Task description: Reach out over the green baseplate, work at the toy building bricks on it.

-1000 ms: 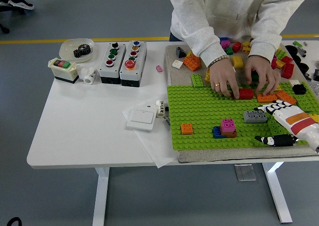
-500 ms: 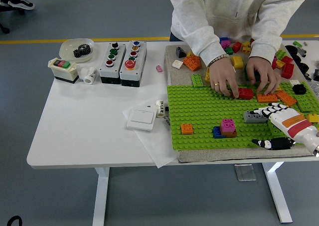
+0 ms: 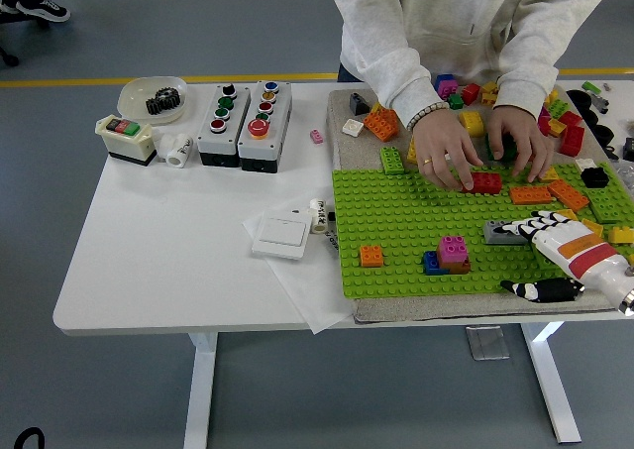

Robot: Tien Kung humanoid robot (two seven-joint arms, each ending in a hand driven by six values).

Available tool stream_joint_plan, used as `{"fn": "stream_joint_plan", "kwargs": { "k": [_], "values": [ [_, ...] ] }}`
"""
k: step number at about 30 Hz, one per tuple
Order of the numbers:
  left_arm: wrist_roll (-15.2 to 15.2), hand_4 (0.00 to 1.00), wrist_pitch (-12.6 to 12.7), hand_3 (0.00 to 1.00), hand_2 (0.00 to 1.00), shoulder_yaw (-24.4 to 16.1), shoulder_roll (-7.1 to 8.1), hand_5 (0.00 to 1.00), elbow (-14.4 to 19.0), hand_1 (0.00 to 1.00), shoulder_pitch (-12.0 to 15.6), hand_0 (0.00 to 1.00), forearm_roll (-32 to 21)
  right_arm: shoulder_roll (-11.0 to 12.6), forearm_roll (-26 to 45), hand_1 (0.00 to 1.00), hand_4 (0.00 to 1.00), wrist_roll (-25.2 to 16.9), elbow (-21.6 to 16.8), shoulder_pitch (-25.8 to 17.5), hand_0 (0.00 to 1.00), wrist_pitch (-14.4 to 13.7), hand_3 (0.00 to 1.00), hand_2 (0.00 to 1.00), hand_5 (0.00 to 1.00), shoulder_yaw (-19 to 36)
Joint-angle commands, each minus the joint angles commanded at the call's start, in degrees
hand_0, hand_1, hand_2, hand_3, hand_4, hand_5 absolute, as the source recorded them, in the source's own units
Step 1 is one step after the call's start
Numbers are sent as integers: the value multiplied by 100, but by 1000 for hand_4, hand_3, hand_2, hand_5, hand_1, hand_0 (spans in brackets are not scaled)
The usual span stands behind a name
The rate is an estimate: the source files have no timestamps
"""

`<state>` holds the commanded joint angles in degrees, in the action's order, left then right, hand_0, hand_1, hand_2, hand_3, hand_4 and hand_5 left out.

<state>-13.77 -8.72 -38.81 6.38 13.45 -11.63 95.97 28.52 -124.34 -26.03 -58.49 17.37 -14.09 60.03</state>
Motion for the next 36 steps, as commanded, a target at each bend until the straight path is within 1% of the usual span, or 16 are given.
{"fn": "stream_joint_plan", "kwargs": {
  "k": [8,36],
  "values": [
    [-6,689,-15,611,763,-10,-3,601,3,759,6,758,22,-49,13,829,823,-30,6,10,926,36,850,837,559,0],
    [-8,689,-32,609,764,-16,-3,601,8,759,-10,758,47,-34,49,830,825,-27,-90,14,927,63,850,837,556,-86]
  ]
}}
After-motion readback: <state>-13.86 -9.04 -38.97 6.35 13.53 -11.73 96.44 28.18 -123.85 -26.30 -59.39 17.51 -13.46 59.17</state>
